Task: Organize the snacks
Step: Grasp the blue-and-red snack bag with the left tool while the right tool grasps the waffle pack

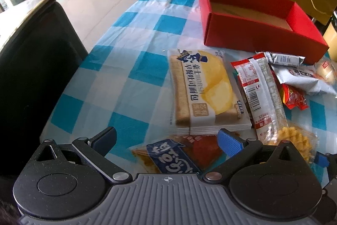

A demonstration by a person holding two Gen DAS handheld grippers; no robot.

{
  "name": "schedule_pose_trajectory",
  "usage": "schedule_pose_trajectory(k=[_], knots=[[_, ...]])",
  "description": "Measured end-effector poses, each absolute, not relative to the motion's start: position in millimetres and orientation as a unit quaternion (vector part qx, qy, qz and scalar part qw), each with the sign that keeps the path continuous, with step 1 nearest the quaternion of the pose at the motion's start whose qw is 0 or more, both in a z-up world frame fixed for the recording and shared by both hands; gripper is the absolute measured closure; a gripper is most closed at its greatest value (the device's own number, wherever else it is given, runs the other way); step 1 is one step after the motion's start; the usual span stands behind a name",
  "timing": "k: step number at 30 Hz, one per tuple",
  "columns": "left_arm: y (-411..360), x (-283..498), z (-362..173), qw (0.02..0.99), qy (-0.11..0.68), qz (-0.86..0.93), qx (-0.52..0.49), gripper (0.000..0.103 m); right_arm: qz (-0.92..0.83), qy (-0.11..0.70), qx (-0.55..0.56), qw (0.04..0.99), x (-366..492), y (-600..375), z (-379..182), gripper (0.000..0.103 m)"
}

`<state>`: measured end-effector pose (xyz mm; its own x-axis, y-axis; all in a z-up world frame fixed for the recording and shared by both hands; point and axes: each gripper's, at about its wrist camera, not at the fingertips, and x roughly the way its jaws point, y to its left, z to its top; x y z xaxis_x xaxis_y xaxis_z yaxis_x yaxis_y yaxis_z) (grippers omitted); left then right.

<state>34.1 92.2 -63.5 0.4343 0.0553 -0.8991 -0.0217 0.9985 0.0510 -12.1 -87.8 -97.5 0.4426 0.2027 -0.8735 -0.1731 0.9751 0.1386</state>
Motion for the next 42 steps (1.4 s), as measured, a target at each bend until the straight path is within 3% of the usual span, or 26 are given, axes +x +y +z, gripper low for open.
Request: schedule_pose_trajectory(k=[2, 15, 19, 20, 22, 26, 27, 34, 37, 40, 42], knots=[[97, 33, -63, 0.848, 0.530, 0.025, 0.010, 0.000, 0.120, 0.513, 0.018, 0.850, -14, -91, -94, 0.027], [73, 19, -88, 0.833, 0.538, -0.030, 0.121, 0.000, 0.095, 0.507, 0.089, 0.852, -22, -132, -78, 0.047], [57, 17, -105, 0.821, 0.540, -0.040, 0.183, 0.003, 0.091, 0.519, 0.098, 0.844, -20, -133, -84, 0.048], [56, 17, -110, 0.816, 0.545, -0.037, 0.191, 0.000, 0.091, 0.525, 0.104, 0.840, -18, -135, -85, 0.047], [62, 18, -108, 0.816, 0.551, -0.042, 0.168, 0.006, 0.083, 0.529, 0.115, 0.837, -17, -140, -87, 0.045], [69, 15, -102, 0.808, 0.573, -0.074, 0.111, 0.036, 0.074, 0.527, 0.098, 0.841, -16, -142, -86, 0.039], [67, 13, -101, 0.806, 0.576, -0.074, 0.111, 0.039, 0.076, 0.528, 0.093, 0.841, -15, -142, -85, 0.039], [60, 2, -94, 0.804, 0.578, -0.097, 0.105, 0.047, 0.095, 0.531, 0.080, 0.838, -16, -152, -80, 0.035], [60, 4, -90, 0.799, 0.583, -0.114, 0.091, 0.046, 0.121, 0.542, 0.057, 0.830, -13, -154, -79, 0.033], [59, 4, -92, 0.798, 0.583, -0.119, 0.094, 0.036, 0.149, 0.555, 0.010, 0.818, -9, -152, -83, 0.025], [57, 9, -97, 0.799, 0.583, -0.104, 0.104, 0.020, 0.141, 0.559, 0.018, 0.817, -4, -156, -87, 0.024]])
